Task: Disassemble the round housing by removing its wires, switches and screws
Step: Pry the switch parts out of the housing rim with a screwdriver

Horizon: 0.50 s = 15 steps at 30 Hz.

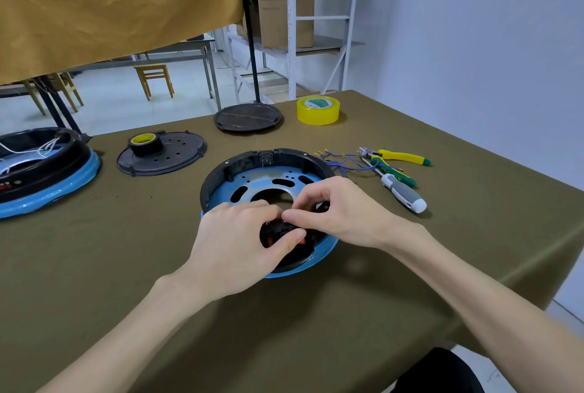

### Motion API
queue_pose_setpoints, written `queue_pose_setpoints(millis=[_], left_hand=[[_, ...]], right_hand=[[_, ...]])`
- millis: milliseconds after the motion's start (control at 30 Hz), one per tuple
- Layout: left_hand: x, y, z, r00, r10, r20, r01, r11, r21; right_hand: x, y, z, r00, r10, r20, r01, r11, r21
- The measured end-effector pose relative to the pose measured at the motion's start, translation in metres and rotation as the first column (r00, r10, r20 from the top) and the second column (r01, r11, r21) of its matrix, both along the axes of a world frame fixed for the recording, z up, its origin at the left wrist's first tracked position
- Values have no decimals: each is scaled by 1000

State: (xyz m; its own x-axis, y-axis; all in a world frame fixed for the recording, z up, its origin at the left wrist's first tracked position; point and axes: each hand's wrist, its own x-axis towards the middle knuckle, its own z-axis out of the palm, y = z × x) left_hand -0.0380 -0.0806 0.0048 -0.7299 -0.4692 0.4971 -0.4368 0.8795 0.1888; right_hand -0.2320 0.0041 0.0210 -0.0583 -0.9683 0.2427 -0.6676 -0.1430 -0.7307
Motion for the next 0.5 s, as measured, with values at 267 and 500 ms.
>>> queue_pose_setpoints(millis=[267, 500], left_hand=[[0, -1, 0, 1000, -4, 12, 4, 1000, 6], [-1, 2, 2, 1000, -15, 14, 15, 1000, 8]], right_hand=[[-6, 1, 8, 997, 51, 56, -56, 993, 100], [-19, 1, -6, 930, -353, 102, 364, 848, -385]])
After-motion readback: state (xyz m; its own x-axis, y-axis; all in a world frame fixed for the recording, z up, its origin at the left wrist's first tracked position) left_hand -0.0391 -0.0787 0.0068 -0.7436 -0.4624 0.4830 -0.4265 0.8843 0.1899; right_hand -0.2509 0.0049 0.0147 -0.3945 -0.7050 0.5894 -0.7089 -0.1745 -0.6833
